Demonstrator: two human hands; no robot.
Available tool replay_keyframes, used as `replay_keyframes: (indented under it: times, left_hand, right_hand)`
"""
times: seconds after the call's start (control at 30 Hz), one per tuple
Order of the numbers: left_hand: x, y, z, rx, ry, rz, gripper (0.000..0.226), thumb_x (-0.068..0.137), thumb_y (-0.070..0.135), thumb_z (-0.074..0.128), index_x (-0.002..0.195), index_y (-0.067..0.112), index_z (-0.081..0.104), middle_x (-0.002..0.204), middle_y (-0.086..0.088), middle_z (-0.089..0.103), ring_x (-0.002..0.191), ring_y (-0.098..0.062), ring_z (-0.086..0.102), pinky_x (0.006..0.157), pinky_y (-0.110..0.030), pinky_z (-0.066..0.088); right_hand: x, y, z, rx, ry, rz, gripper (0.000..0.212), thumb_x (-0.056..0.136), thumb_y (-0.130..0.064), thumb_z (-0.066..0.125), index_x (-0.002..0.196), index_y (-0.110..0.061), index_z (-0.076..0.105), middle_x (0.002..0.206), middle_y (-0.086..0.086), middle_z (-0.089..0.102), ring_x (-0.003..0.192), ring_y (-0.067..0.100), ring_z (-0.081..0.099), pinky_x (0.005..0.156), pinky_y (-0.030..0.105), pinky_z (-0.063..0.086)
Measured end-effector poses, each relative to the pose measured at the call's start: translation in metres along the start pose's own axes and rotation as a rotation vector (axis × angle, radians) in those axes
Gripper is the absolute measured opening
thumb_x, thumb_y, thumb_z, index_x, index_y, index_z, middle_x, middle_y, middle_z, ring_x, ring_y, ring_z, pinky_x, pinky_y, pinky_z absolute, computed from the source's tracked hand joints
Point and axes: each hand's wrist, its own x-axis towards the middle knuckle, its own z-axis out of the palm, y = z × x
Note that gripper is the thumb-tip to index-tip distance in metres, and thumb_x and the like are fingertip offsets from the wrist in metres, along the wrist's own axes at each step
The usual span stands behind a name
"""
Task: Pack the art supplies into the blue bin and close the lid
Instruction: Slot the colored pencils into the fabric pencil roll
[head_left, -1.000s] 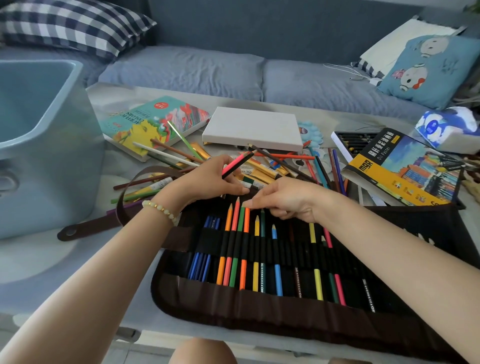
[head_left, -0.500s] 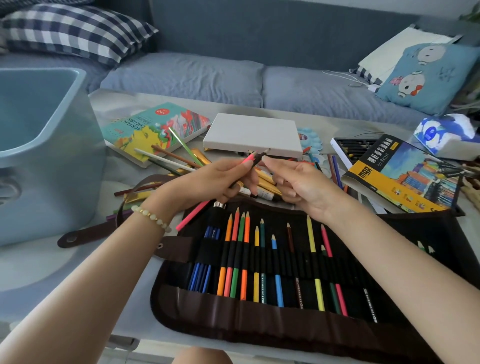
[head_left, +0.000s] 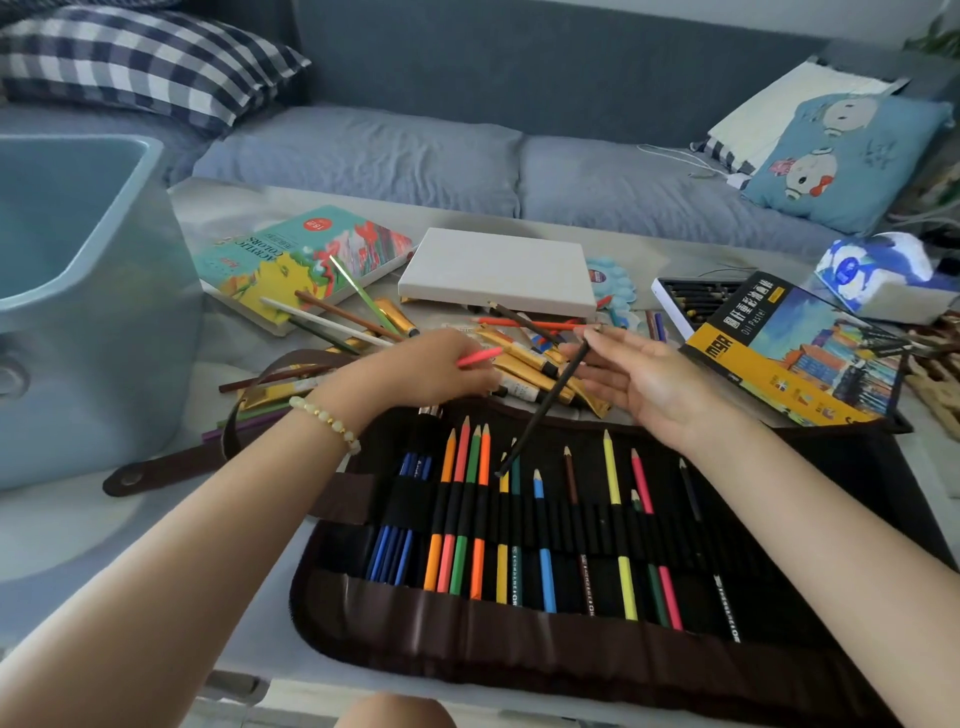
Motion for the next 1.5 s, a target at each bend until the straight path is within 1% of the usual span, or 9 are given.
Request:
replay_keyframes:
  times: [0.2, 0.37, 0.57, 0.67, 0.77, 0.9, 1.1, 1.2, 1.5]
  left_hand:
    - [0.0, 0.0, 0.003, 0.02, -0.135, -0.02, 0.019, 0.092, 0.034, 0.059, 0.104, 0.024, 0.07, 0.087, 0.004, 0.068, 0.078, -0.013, 0.06, 0.073, -0.027, 0.047]
    - [0.001, -0.007, 0.002, -0.176, -0.105, -0.01, 0.014, 0.089, 0.024, 0.064, 0.102, 0.023, 0.07, 0.086, 0.014, 0.07, 0.081, 0.003, 0.065, 0.075, -0.013, 0.046]
    - [-0.001, -0.01, 0.0, -0.33, -0.061, 0.035, 0.015, 0.085, 0.023, 0.069, 0.1, 0.019, 0.073, 0.076, 0.005, 0.072, 0.069, -0.002, 0.064, 0.066, -0.013, 0.045]
    - [0.0, -0.008, -0.002, -0.395, -0.053, 0.092, 0.016, 0.085, 0.02, 0.07, 0.099, 0.015, 0.064, 0.053, 0.009, 0.058, 0.049, -0.001, 0.047, 0.056, -0.013, 0.039]
    - [0.002, -0.011, 0.0, -0.412, -0.057, 0.071, 0.02, 0.084, 0.021, 0.071, 0.095, 0.018, 0.055, 0.056, 0.01, 0.058, 0.05, -0.003, 0.044, 0.058, -0.02, 0.038]
    - [0.002, -0.019, 0.001, -0.472, -0.115, 0.04, 0.019, 0.086, 0.021, 0.069, 0.096, 0.019, 0.053, 0.06, 0.009, 0.059, 0.054, -0.006, 0.045, 0.061, -0.024, 0.039]
    - [0.001, -0.014, 0.0, -0.452, -0.086, -0.01, 0.021, 0.088, 0.017, 0.066, 0.102, 0.019, 0.051, 0.055, 0.014, 0.06, 0.049, 0.001, 0.048, 0.05, -0.014, 0.039]
    - [0.0, -0.015, 0.003, -0.456, -0.062, -0.058, 0.024, 0.086, 0.022, 0.068, 0.103, 0.02, 0.051, 0.055, 0.017, 0.058, 0.048, 0.004, 0.048, 0.05, -0.015, 0.037]
    - [-0.002, -0.015, 0.006, -0.441, -0.046, -0.123, 0.03, 0.084, 0.027, 0.071, 0.107, 0.02, 0.051, 0.065, 0.014, 0.061, 0.059, 0.0, 0.05, 0.051, -0.014, 0.04]
  right_hand:
    - [0.006, 0.008, 0.001, -0.069, -0.006, 0.014, 0.015, 0.094, -0.017, 0.054, 0.106, -0.017, 0.063, 0.096, 0.005, 0.075, 0.08, 0.014, 0.072, 0.057, 0.018, 0.054]
    - [0.013, 0.007, 0.005, -0.102, -0.029, 0.03, 0.011, 0.093, -0.018, 0.057, 0.102, -0.017, 0.063, 0.089, 0.004, 0.075, 0.077, 0.014, 0.072, 0.054, 0.017, 0.053]
    - [0.022, -0.004, 0.015, -0.26, -0.062, 0.039, 0.021, 0.089, -0.018, 0.063, 0.108, -0.009, 0.062, 0.087, 0.008, 0.073, 0.064, 0.01, 0.07, 0.052, 0.015, 0.054]
    - [0.026, -0.007, 0.03, -0.419, -0.096, 0.036, 0.029, 0.086, -0.02, 0.067, 0.111, -0.006, 0.061, 0.081, 0.007, 0.069, 0.054, 0.006, 0.066, 0.048, 0.014, 0.051]
    - [0.026, -0.008, 0.041, -0.544, -0.168, 0.084, 0.031, 0.085, -0.025, 0.068, 0.111, -0.01, 0.061, 0.085, 0.005, 0.068, 0.057, 0.006, 0.065, 0.047, 0.014, 0.049]
    - [0.028, -0.009, 0.043, -0.33, -0.16, 0.181, 0.023, 0.09, -0.027, 0.062, 0.107, -0.012, 0.064, 0.088, 0.002, 0.066, 0.056, 0.004, 0.062, 0.046, 0.013, 0.047]
    - [0.022, -0.001, 0.045, -0.541, -0.204, 0.178, 0.013, 0.082, -0.03, 0.07, 0.087, -0.019, 0.067, 0.068, -0.005, 0.052, 0.055, 0.004, 0.046, 0.044, 0.014, 0.04]
    - [0.016, 0.0, 0.045, -0.479, -0.21, 0.136, 0.009, 0.084, -0.023, 0.068, 0.082, -0.017, 0.063, 0.062, -0.004, 0.048, 0.045, 0.004, 0.041, 0.036, 0.013, 0.032]
    - [-0.01, 0.01, 0.039, -0.615, -0.397, 0.252, 0.015, 0.088, -0.027, 0.064, 0.081, -0.014, 0.06, 0.05, -0.007, 0.042, 0.035, 0.003, 0.034, 0.037, 0.014, 0.023]
